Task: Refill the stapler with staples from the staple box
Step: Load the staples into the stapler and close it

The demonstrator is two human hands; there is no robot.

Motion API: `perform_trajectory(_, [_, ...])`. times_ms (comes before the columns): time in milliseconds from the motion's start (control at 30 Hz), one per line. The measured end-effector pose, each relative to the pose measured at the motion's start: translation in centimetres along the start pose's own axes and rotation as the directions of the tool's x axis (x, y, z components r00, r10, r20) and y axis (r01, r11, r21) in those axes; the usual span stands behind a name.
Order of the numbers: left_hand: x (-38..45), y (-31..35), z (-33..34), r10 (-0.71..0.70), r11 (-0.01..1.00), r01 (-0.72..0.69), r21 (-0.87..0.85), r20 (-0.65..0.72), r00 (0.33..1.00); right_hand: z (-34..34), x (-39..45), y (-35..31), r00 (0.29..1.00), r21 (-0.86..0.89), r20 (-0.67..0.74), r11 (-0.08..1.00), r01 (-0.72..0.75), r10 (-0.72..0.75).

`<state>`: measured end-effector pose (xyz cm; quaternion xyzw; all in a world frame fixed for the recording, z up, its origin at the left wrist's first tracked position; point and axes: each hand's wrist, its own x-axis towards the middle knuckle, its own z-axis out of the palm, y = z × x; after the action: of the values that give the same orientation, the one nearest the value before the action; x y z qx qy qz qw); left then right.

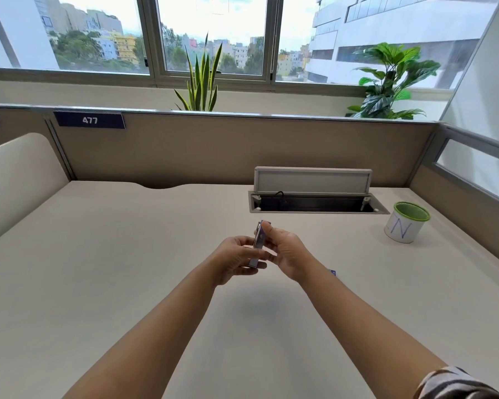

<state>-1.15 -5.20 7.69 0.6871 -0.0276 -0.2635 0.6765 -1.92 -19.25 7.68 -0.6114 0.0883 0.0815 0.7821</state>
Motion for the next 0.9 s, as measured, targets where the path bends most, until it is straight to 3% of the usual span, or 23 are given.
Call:
perform_trajectory(233, [0.24,-0.63,0.6,0.006,1.0,-0.006,0.009,0.007,1.0,0.02,0.5,0.04,0.994,0.029,-0.11,0.999,-0.025,0.028])
perform_trajectory(900, [0.49,-1.09,1.0,-0.052,0.998,0.052,-0.026,0.004,0.999,-0.23,0.74,0.18,0.972,0.173,-0.189,0.979,-0.107,0.14])
